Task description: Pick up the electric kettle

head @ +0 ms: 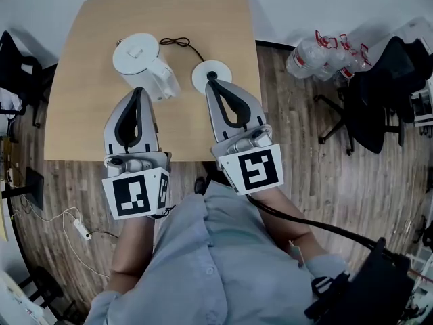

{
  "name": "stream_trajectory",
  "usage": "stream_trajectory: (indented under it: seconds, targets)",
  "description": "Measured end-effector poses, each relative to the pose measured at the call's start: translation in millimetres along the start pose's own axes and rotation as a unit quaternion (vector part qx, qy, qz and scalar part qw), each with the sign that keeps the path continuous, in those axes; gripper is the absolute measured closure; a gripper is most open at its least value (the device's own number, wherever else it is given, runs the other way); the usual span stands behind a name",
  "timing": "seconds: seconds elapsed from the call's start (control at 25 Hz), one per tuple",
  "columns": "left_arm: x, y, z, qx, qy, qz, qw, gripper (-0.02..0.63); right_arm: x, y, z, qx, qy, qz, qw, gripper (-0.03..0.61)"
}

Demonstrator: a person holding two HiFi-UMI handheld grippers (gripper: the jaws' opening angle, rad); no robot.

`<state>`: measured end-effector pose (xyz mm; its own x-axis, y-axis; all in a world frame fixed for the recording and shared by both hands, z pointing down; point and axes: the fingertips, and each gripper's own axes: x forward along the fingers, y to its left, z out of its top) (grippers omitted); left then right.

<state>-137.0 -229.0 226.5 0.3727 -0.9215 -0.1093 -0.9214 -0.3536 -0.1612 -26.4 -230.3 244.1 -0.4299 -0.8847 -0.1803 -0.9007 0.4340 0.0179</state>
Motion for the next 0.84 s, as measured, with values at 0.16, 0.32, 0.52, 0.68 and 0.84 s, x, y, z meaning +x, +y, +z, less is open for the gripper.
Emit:
stream_trajectory:
  seconds: [0.16,0.32,0.52,0.68,0.84]
  targets:
    - [-2.5,-1.3,0.1,-0.001,-0.002,-0.002,1.0000,0.614,-2.5,2.0,1.4,0.000,-0.001,-0.001,1.000,0.577]
    - [-4.0,0.2,1.5,-0.001,-0.003,-0.002,1.0000,0.614,-2.6,4.0,4.1,-0.002,-0.002,-0.002,1.000,0.577]
    - [-4.9,1.2,2.3,0.000,-0.002,-0.001,1.0000,0.614,-3.7,3.1,4.6,-0.001,-0.002,-0.006,1.000,0.578]
    - [3.1,-2.3,-1.6,0.002,0.000,-0.001,1.0000,0.614,-0.9,-5.7,-0.3,0.002,-0.002,-0.008,1.000,0.577]
    - [14.7,-8.6,-7.5,0.002,0.002,-0.001,1.0000,0.614,3.1,-17.1,-6.9,0.005,-0.003,-0.007,1.000,0.577]
